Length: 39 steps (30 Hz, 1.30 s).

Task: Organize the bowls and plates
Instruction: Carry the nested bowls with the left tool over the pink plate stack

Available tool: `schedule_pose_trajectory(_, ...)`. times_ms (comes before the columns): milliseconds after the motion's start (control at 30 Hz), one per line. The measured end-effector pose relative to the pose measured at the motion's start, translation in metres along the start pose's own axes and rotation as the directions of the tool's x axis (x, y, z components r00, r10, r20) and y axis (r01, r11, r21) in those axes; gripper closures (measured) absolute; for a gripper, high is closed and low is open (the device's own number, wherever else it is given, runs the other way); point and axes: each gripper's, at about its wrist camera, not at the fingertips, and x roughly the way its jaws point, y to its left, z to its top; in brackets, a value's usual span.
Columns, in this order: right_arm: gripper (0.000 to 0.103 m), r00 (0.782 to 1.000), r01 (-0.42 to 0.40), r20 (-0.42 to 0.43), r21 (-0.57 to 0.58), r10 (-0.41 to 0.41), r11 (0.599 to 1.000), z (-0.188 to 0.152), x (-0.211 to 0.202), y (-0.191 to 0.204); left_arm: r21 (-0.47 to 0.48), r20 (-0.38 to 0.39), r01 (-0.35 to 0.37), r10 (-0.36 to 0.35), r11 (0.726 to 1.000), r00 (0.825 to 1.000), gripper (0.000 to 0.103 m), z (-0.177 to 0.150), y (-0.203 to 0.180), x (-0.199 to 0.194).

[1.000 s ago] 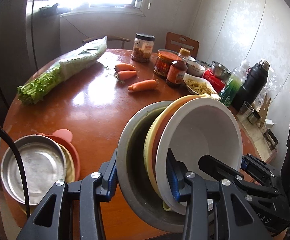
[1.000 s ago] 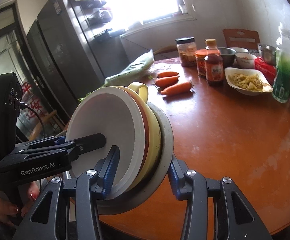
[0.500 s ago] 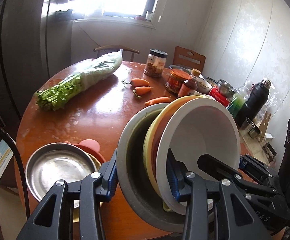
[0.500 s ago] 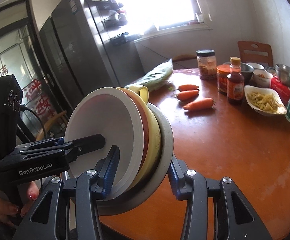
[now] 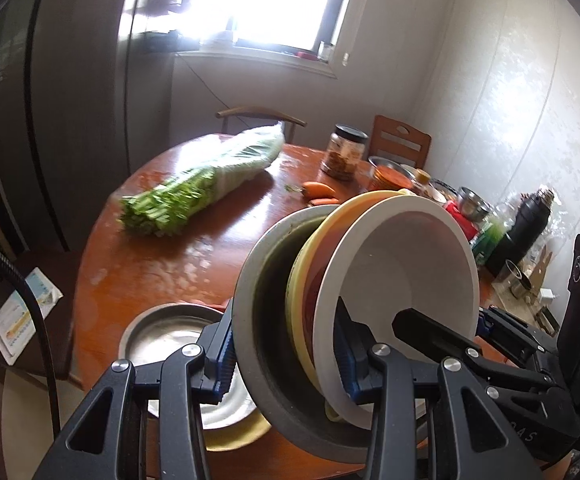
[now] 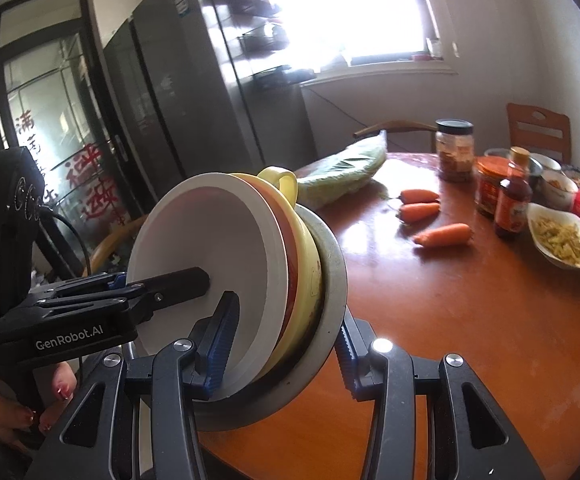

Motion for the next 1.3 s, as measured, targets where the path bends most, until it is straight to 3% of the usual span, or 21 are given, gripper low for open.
schedule_pose_trajectory(267, 0.056, 0.998, -0.061, -0.036, -0.042, 0.060, 0.997, 0.013, 0.035, 0.031, -0.046, 0.009, -0.052, 0.052, 0.998, 0.999, 0.061, 0.005, 0.043, -0.010)
schedule_pose_trajectory(600, 0.056, 0.981, -0.117, -0.158, -0.019, 0.112, 0.993, -0.004, 0.075, 0.046, -0.100, -0.079, -0.092, 0.084, 0.991, 0.993, 0.061, -0.016, 0.078, 0.010)
schedule_pose_trajectory(767, 0.056, 0.968, -0.125, -0.218, -0.001, 0.122, 0.992, -0.015, 0.091, 0.046, -0.120, -0.126, -0.107, 0.092, 0.987, 0.988, 0.061, -0.028, 0.087, 0.024)
schedule_pose_trajectory(1300, 0.056, 0.948, -0.117, -0.299, 0.003, 0.112, 0.993, -0.026, 0.114, 0.051, -0.115, -0.162, -0.132, 0.112, 0.984, 0.980, 0.061, -0.036, 0.094, 0.038)
